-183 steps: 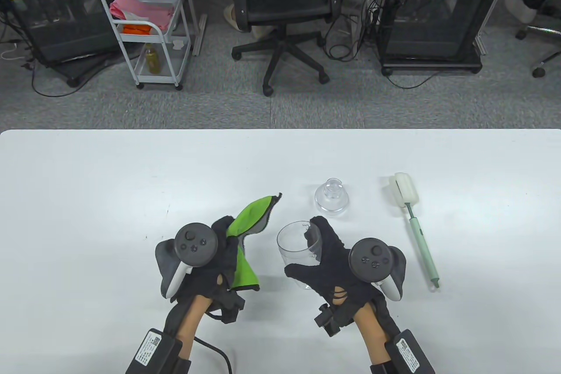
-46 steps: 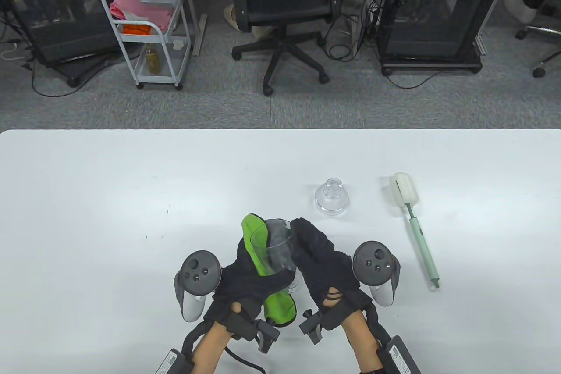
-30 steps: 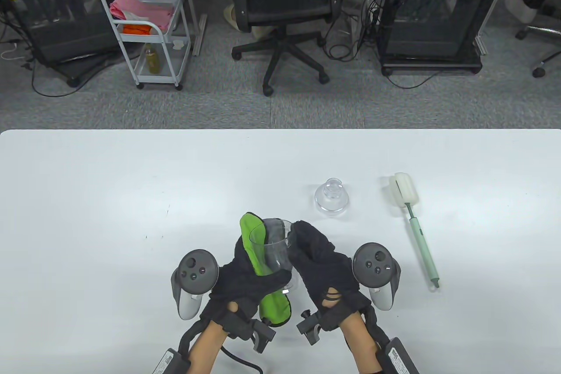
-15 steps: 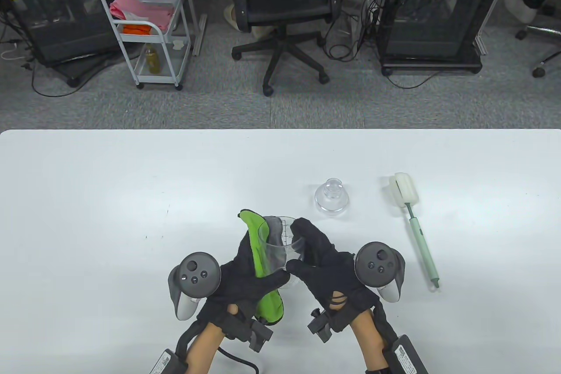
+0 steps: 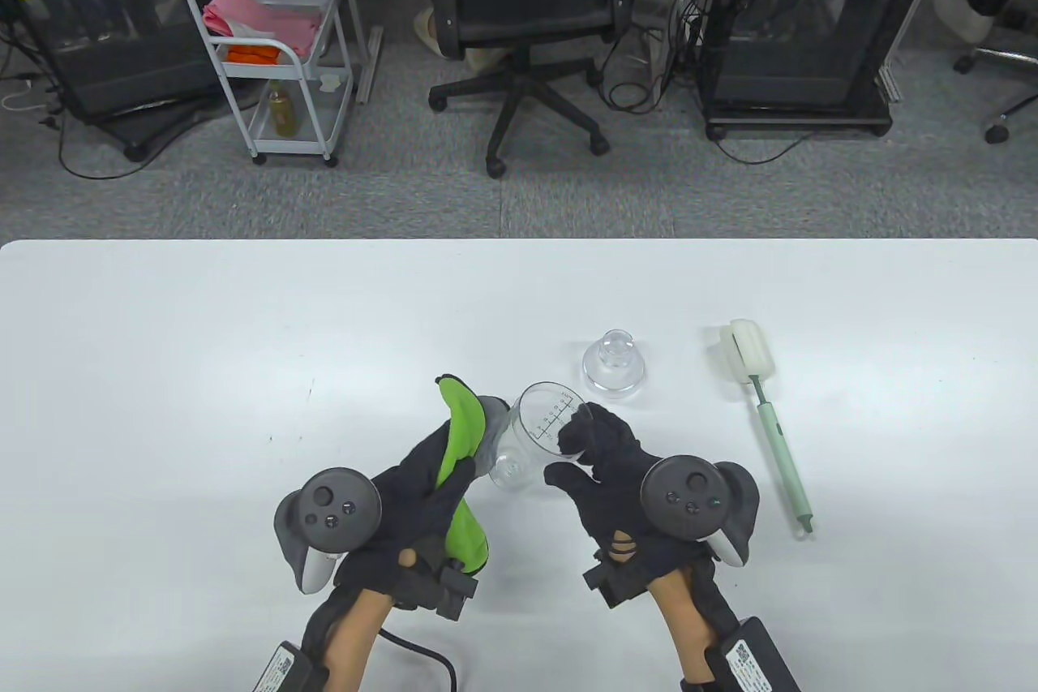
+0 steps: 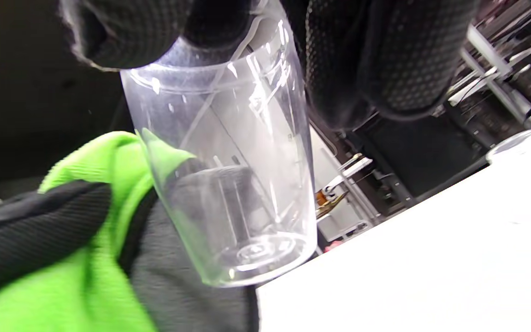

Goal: Brush the shaker cup with the cup brush

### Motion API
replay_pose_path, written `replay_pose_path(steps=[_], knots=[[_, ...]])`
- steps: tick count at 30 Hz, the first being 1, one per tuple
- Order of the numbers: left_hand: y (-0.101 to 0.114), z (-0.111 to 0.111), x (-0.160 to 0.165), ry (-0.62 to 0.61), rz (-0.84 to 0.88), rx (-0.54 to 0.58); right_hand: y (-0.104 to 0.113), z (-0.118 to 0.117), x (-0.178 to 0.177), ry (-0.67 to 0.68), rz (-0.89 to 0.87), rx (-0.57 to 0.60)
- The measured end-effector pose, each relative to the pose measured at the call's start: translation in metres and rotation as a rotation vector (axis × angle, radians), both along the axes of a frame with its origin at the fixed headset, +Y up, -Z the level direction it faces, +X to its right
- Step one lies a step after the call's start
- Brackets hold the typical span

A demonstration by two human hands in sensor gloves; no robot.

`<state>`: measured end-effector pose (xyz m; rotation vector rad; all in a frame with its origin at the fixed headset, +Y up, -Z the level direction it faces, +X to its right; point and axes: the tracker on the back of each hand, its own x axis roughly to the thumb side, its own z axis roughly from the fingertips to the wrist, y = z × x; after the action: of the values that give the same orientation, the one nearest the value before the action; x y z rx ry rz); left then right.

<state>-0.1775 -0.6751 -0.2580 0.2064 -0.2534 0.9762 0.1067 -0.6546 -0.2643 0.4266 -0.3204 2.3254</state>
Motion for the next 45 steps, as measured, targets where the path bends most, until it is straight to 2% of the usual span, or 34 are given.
replay_pose_path(steps=[4, 10, 13, 18, 20, 22, 26, 28, 32, 39, 45], knots=[[0.005, -0.002, -0.019, 0.090, -0.049, 0.019, -0.012, -0.008, -0.007, -0.032, 0.096, -0.021], [0.006, -0.005, -0.044, 0.218, -0.168, 0.031, -0.045, -0.018, -0.031, 0.007, 0.296, -0.097], [0.004, -0.007, -0.048, 0.227, -0.191, 0.014, -0.055, -0.020, -0.038, 0.023, 0.370, -0.114], [0.002, -0.008, -0.047, 0.231, -0.214, 0.011, -0.065, -0.020, -0.041, 0.050, 0.391, -0.161], [0.002, -0.008, -0.046, 0.231, -0.219, 0.012, -0.061, -0.019, -0.040, 0.061, 0.386, -0.178], [0.002, -0.008, -0.047, 0.230, -0.227, 0.003, -0.046, -0.015, -0.034, 0.079, 0.420, -0.188], [0.001, -0.010, -0.048, 0.238, -0.251, -0.004, -0.017, -0.020, -0.012, -0.051, 0.355, -0.134], [0.000, -0.011, -0.049, 0.244, -0.260, -0.009, -0.015, -0.036, 0.001, -0.139, 0.360, -0.185], [-0.001, -0.013, -0.049, 0.250, -0.264, -0.021, -0.030, -0.082, 0.015, -0.272, 0.445, -0.273], [-0.005, -0.016, -0.053, 0.260, -0.265, -0.049, -0.064, -0.150, 0.002, -0.335, 0.607, -0.446], [-0.004, -0.017, -0.057, 0.266, -0.280, -0.063, -0.086, -0.178, -0.003, -0.355, 0.643, -0.539]])
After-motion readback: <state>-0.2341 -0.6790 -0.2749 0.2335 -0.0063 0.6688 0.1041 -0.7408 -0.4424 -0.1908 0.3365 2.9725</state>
